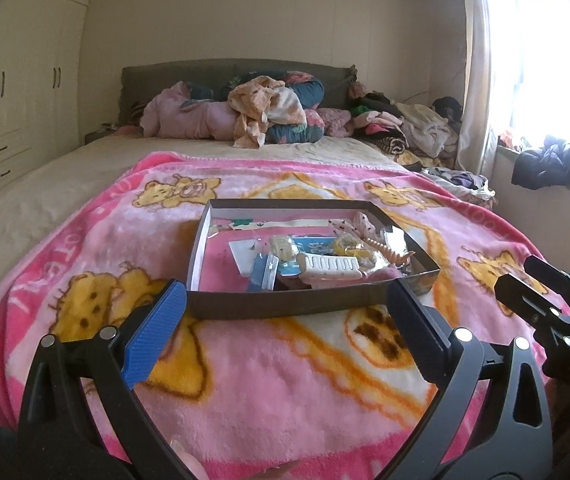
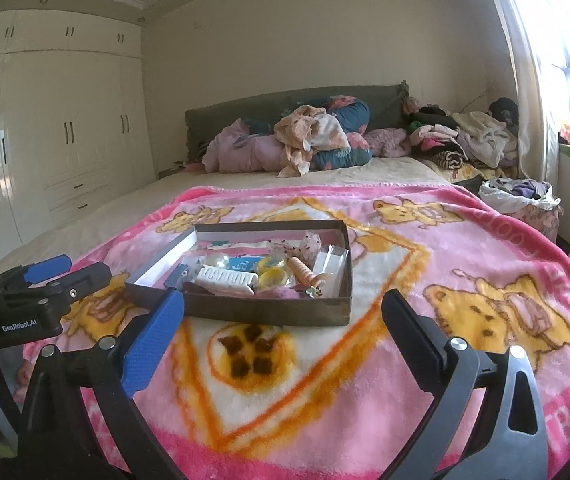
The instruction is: Organize jewelry
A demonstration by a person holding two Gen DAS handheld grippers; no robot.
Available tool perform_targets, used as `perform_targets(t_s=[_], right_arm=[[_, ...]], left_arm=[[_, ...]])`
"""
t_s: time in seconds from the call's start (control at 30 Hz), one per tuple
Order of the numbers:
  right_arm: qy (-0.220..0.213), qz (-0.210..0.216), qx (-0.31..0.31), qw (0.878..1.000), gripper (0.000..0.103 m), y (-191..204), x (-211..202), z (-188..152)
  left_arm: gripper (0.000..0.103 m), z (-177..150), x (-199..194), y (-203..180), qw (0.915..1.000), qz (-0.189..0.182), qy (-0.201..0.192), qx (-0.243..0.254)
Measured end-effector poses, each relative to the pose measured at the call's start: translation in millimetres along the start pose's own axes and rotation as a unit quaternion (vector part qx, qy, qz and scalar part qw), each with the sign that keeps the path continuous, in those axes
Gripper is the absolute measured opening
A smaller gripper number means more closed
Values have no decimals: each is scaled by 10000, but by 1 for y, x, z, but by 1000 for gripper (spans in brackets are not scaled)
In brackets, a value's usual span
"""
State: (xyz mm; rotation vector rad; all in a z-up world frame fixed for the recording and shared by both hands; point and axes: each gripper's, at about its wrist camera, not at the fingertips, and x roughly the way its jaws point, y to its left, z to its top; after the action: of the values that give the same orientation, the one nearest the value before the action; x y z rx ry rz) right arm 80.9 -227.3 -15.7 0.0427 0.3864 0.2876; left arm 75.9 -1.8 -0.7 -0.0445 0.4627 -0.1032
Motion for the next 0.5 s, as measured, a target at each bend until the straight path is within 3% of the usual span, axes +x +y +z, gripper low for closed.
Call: perform_targets(t_s=[0.5], right_arm=[[-48, -31, 7, 10000, 97, -3, -7, 2]], left_arm=[[91, 0, 0, 0, 10000, -12, 25, -19]])
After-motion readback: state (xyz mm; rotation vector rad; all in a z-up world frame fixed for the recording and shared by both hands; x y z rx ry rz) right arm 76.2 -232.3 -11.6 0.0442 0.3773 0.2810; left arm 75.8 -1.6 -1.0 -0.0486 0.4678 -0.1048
